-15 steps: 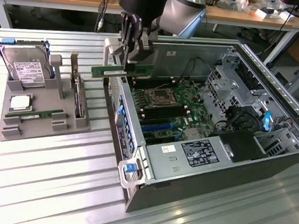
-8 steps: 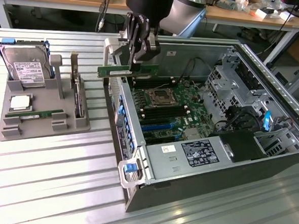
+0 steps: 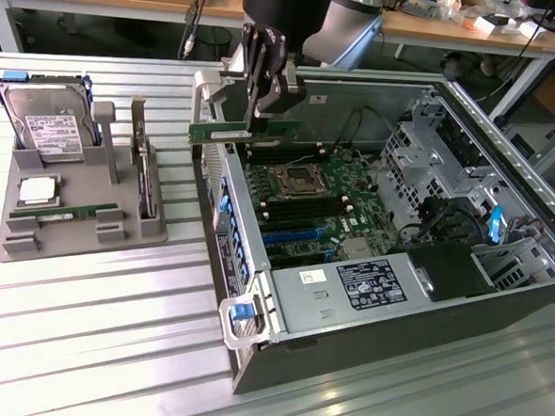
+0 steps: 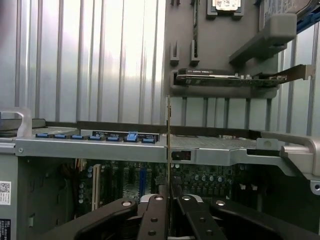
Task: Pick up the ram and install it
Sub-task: 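Pick up the ram and move it above insertion slot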
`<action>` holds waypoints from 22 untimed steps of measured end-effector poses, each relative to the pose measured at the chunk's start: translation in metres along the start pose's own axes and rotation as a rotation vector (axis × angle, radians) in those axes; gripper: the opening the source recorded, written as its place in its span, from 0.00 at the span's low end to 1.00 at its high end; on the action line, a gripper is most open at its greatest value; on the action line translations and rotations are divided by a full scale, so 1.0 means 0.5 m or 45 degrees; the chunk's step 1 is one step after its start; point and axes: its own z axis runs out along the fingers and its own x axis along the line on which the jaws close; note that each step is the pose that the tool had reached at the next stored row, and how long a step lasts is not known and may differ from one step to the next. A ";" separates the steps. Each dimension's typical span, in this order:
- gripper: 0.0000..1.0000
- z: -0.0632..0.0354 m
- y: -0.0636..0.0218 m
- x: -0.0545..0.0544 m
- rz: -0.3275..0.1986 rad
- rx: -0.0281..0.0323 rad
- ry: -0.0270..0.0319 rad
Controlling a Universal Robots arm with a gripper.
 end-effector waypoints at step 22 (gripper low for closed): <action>0.13 -0.004 -0.081 0.004 0.000 -0.0001 0.0005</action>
